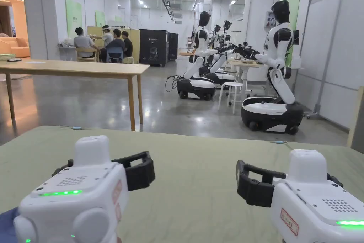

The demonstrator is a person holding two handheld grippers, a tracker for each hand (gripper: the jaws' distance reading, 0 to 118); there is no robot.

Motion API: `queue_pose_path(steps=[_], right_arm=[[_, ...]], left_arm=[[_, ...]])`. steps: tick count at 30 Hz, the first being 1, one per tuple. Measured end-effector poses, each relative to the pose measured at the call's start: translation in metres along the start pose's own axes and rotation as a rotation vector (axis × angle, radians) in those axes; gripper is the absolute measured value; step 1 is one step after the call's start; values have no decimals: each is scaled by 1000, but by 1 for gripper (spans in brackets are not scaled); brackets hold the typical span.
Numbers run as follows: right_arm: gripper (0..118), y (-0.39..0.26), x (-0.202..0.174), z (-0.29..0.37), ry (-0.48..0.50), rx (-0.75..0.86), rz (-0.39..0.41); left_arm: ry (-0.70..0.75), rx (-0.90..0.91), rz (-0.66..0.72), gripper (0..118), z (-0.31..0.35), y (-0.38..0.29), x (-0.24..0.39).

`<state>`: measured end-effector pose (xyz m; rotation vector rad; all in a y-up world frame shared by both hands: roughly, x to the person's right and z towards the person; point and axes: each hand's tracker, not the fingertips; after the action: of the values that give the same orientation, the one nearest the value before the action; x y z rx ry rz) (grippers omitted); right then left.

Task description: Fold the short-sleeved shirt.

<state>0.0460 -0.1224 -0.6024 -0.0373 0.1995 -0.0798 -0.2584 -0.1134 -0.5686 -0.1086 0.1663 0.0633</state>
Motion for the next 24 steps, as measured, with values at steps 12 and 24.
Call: queue_pose_path(steps=[12, 24], right_arm=[[118, -6, -11, 0, -103, 21, 148], [4, -7, -7, 0, -177, 5, 136]], left_arm=[[27, 11, -97, 118, -4, -4, 1], [1, -20, -101, 2, -8, -8, -2]])
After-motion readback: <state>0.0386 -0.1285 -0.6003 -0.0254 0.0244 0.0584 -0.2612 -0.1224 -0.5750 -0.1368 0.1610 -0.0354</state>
